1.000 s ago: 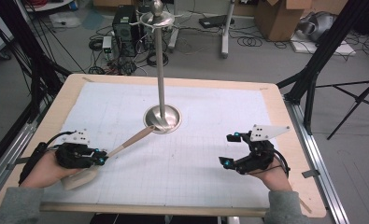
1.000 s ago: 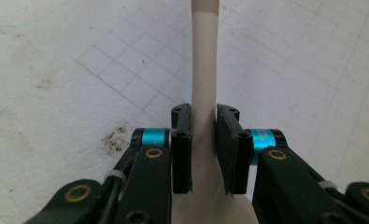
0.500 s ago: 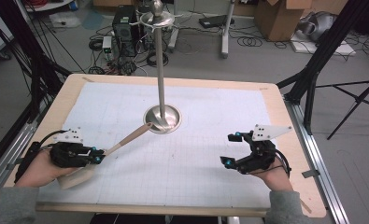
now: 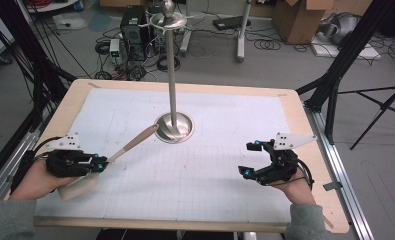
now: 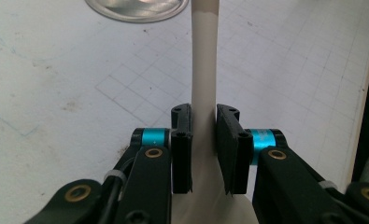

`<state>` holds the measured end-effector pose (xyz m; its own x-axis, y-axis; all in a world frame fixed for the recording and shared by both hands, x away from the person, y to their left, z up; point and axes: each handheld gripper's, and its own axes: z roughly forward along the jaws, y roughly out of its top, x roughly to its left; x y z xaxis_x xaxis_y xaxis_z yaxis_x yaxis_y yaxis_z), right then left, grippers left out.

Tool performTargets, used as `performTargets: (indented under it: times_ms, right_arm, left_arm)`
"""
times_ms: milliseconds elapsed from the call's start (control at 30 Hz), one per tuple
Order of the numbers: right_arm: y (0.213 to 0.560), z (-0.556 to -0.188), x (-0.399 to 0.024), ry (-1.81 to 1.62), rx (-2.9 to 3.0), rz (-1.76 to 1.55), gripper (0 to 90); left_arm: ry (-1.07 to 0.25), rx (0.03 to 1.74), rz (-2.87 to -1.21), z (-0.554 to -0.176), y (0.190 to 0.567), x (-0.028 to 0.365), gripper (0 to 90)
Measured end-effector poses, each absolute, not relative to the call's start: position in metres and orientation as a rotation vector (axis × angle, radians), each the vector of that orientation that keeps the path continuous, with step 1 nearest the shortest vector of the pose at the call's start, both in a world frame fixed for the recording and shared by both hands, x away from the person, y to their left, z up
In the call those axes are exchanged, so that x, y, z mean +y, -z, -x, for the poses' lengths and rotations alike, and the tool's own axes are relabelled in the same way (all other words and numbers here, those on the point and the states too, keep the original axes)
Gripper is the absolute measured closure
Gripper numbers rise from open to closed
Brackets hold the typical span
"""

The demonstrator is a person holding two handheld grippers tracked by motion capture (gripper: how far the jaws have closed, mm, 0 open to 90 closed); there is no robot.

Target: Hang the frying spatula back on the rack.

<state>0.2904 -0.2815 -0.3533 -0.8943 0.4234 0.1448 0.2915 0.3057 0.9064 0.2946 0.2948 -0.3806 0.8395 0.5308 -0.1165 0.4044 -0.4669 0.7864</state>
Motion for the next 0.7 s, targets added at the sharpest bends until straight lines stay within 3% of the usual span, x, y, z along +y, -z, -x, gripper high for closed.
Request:
performTargets:
  times_ms: [700]
  right_arm:
    - [0.354, -0.291, -0.283, -1.661, 2.432, -0.682, 11.2]
  left_arm:
    - [-0.255, 0.727, -2.047, -0.303, 0.368, 0.306, 76.1]
